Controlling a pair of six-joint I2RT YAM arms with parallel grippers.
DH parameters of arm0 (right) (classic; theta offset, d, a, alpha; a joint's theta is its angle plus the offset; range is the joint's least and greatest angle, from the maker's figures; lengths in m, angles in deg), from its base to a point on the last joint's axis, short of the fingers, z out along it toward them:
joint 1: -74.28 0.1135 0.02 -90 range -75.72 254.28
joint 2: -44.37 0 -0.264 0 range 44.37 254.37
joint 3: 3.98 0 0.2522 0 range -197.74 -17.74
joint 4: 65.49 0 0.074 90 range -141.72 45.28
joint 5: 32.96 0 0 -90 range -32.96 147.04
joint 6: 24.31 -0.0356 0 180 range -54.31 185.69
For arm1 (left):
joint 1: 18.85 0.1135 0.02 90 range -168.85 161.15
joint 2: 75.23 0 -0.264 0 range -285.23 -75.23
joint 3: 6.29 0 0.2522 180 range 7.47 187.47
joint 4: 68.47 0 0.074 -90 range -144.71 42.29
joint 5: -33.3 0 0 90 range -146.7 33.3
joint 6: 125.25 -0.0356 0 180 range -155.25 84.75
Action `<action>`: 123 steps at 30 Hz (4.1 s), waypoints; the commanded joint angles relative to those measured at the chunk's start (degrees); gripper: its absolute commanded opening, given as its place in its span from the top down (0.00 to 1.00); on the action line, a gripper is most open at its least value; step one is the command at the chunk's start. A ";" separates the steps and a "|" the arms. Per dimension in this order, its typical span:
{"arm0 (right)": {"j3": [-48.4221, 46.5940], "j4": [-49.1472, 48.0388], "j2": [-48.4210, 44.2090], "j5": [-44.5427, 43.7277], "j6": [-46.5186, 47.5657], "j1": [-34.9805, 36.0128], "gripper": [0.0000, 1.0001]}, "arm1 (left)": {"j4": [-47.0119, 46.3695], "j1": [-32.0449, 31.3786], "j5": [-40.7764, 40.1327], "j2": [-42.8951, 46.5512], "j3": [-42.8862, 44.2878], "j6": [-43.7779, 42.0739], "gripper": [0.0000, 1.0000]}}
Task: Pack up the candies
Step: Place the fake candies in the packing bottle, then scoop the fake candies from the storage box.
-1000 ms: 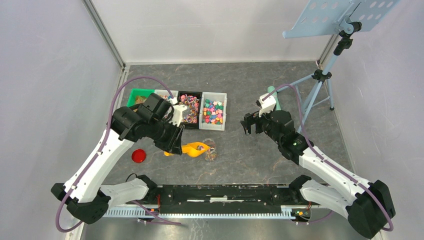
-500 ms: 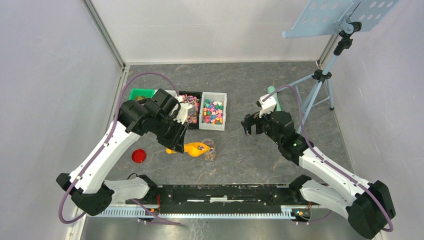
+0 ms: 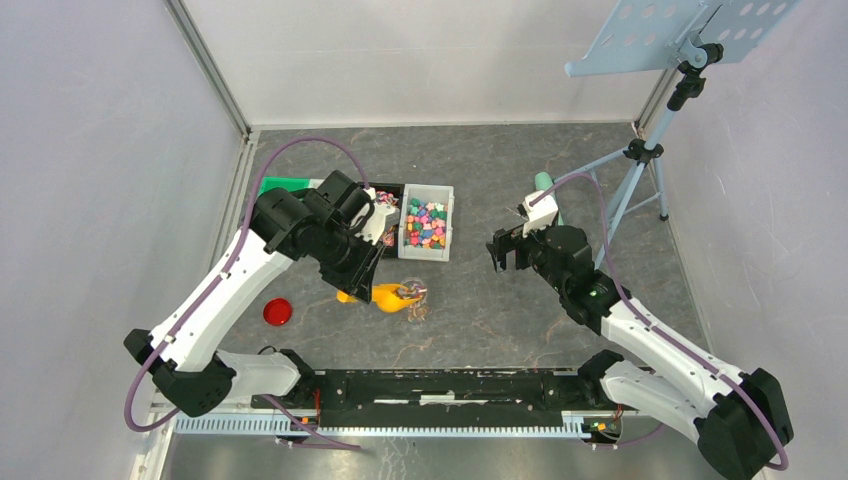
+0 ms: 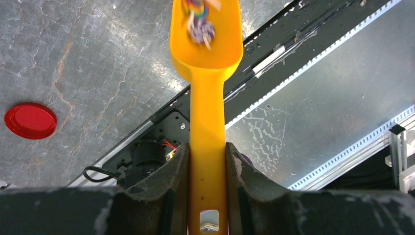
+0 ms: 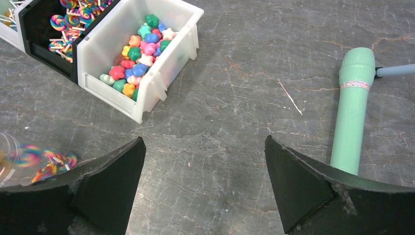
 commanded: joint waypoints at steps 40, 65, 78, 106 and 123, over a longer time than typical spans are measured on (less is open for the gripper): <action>-3.18 0.03 2.05 2.72 -0.16 -0.60 0.02 | -13.44 -0.87 -6.89 9.91 2.18 -3.67 0.98; -8.53 7.16 -0.38 1.22 -4.17 -0.61 0.02 | -50.19 -0.87 -25.34 38.60 -33.84 -14.74 0.98; -5.10 13.66 -2.83 3.02 -0.87 -0.60 0.02 | -43.66 6.06 -27.79 26.81 -27.66 -9.38 0.98; 3.10 12.37 -13.66 10.92 -5.93 -0.62 0.02 | -33.97 43.78 -18.04 8.30 -16.98 -4.77 0.98; 5.35 13.06 -14.95 16.93 -8.50 -0.56 0.02 | -25.36 48.56 -26.09 -4.42 -5.68 -14.97 0.98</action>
